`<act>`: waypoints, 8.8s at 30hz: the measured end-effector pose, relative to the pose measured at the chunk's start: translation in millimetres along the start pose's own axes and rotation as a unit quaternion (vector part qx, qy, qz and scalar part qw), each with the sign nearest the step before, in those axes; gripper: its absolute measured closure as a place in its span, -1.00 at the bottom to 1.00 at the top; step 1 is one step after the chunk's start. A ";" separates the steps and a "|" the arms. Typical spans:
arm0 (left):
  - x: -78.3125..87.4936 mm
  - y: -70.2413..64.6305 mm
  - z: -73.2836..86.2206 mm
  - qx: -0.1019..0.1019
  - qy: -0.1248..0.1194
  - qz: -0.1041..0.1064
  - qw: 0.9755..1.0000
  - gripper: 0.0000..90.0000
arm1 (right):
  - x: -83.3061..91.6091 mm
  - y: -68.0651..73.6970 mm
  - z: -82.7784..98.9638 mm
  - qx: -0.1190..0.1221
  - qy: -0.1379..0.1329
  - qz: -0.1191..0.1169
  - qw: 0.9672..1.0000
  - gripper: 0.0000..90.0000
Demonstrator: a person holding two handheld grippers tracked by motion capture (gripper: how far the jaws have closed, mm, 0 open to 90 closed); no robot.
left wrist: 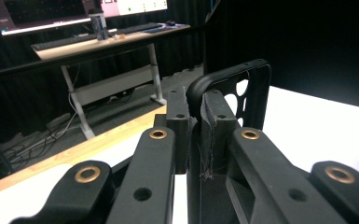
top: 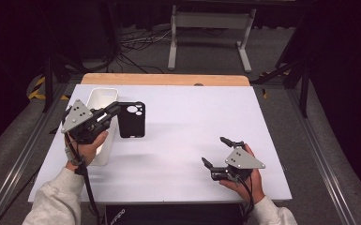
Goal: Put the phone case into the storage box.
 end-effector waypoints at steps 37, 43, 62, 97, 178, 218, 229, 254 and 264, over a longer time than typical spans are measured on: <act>25.5 44.7 -43.8 -0.015 -0.021 -0.023 0.999 0.85 | 0.0 2.2 0.8 0.005 0.008 -0.004 1.000 -0.72; 19.0 61.7 -50.6 -0.023 -0.006 -0.025 0.999 0.85 | 0.6 0.7 0.5 -0.001 0.005 0.001 1.000 -0.72; 9.8 112.1 -43.5 -0.024 0.003 -0.030 0.999 0.85 | 0.9 -3.3 5.8 -0.005 0.014 0.011 1.000 -0.72; -31.3 176.8 4.0 -0.002 0.024 -0.038 0.999 0.85 | -3.6 2.3 6.7 0.002 0.039 0.024 0.999 -0.71; -54.0 194.5 93.5 0.041 0.079 -0.044 0.995 0.66 | -15.2 9.9 17.3 0.023 0.063 0.002 0.998 -0.68; -31.2 181.6 60.4 0.027 0.095 -0.081 0.992 -0.69 | -15.7 11.6 11.1 0.034 0.049 -0.003 0.998 -0.69; -16.2 170.4 47.6 0.026 0.083 -0.075 0.993 -0.83 | -13.9 8.4 7.2 0.031 0.036 -0.002 0.999 -0.69; 3.8 129.2 35.6 0.011 0.063 -0.045 0.997 -0.89 | -12.5 2.8 3.6 0.011 0.018 -0.004 1.000 -0.69; 8.9 114.4 32.9 0.002 0.064 -0.036 0.997 -0.86 | -10.8 0.0 1.9 0.006 0.015 0.002 1.000 -0.69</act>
Point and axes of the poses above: each handheld gripper's, and its own axes: x roughly backward along the jaws, z roughly out of its underside, y roughly to its left, the point moved 4 cm from there along -x, roughly forward along the jaws, and after that the axes turned 5 degrees about z, right-handed, at the moved point
